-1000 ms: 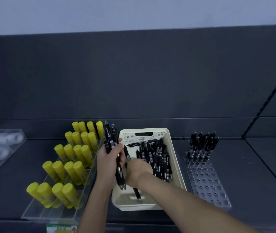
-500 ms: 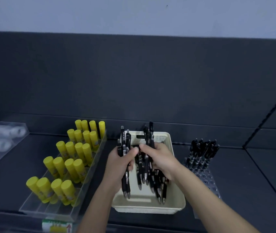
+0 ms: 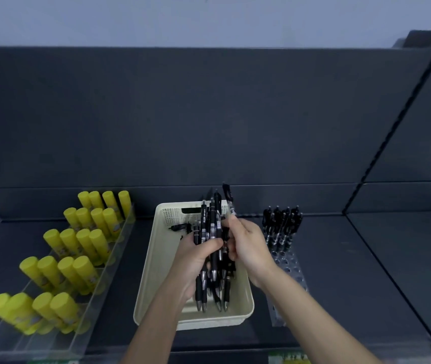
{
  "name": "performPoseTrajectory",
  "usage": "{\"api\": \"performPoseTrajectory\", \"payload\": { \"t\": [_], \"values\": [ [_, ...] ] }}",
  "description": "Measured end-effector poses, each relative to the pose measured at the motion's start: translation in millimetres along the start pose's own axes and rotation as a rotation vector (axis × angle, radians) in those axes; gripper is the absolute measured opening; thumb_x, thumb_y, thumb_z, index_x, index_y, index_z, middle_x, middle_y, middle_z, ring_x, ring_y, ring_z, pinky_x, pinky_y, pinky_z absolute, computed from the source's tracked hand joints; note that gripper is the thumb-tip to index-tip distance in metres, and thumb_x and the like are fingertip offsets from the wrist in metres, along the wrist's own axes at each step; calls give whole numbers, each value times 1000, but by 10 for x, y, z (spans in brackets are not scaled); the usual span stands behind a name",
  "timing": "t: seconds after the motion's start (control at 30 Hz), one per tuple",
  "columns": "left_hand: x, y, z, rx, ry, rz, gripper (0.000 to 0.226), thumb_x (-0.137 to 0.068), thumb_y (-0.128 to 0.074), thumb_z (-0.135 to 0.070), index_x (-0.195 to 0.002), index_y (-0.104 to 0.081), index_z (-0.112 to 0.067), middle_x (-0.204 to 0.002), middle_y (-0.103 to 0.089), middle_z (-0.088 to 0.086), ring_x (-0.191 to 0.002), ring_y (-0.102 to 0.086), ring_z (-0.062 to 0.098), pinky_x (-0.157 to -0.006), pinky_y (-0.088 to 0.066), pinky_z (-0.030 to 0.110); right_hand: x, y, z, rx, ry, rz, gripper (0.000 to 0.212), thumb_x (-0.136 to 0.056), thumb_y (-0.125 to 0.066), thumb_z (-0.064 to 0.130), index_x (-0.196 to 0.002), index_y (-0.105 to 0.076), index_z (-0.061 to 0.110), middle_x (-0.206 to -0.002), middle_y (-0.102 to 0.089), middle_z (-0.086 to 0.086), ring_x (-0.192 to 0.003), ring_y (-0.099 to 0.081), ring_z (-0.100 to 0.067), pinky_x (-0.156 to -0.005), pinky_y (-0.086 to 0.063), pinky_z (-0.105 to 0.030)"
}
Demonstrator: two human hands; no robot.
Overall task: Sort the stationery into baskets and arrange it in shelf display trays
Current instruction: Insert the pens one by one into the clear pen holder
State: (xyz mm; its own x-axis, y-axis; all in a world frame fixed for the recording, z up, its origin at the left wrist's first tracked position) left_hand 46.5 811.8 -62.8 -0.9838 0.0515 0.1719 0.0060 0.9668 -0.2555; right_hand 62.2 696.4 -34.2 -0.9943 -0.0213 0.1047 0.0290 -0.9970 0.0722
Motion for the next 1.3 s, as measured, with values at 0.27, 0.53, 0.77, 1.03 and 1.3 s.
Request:
{"api": "performPoseTrajectory", "payload": {
  "t": [0.27, 0.53, 0.77, 1.03, 1.3],
  "values": [
    [-93, -123, 162, 60, 90, -35, 19, -83, -63, -11, -99, -66, -2, -80, -64, 14, -70, -64, 26, -63, -54, 36, 91, 292, 25, -304, -48, 4, 19, -101, -40, 24, -100, -58, 16, -52, -35, 8, -47, -33, -9, -45, -30, -21],
    [-170, -184, 380, 136, 178, -53, 34, -64, -69, -25, -92, -60, -7, -70, -58, 3, -55, -57, 15, -51, -47, 28, 153, 784, 115, -479, 9, -87, 16, -98, -43, 13, -96, -59, 14, -67, -62, -2, -64, -54, -13, -62, -46, -28],
    [-175, -207, 393, 94, 161, -2, 34, -64, -69, -28, -92, -64, -10, -73, -59, 4, -61, -59, 15, -55, -49, 32, 179, 1205, -14, 191, 149, -326, 16, -88, -63, 12, -73, -56, 10, -68, -58, 0, -66, -58, -17, -72, -55, -41],
    [-172, -176, 398, 112, 155, -31, 34, -68, -68, -28, -97, -66, -9, -75, -64, 1, -64, -62, 16, -60, -50, 34, 117, 1195, -143, 528, 224, -387, 3, -88, -63, 14, -88, -64, 16, -71, -60, 18, -68, -58, 5, -59, -41, 0],
    [-185, -149, 374, 133, 151, -36, 19, -75, -66, -24, -89, -65, -11, -76, -62, 2, -63, -62, 15, -56, -52, 30, 64, 1070, -154, 727, 293, -333, 10, -90, -63, 16, -92, -69, 9, -70, -68, 0, -64, -64, -13, -61, -53, -24]
  ]
}}
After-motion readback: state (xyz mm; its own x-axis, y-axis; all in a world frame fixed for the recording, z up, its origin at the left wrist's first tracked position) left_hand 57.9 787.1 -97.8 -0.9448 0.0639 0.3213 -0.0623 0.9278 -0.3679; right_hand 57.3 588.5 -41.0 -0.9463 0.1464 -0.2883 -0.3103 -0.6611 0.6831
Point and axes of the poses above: each hand's wrist, its own x-axis away from the middle knuckle, its own y-axis out of the back of the hand, z = x × y, the point moved 9 cm from there along -x, towards the middle knuckle
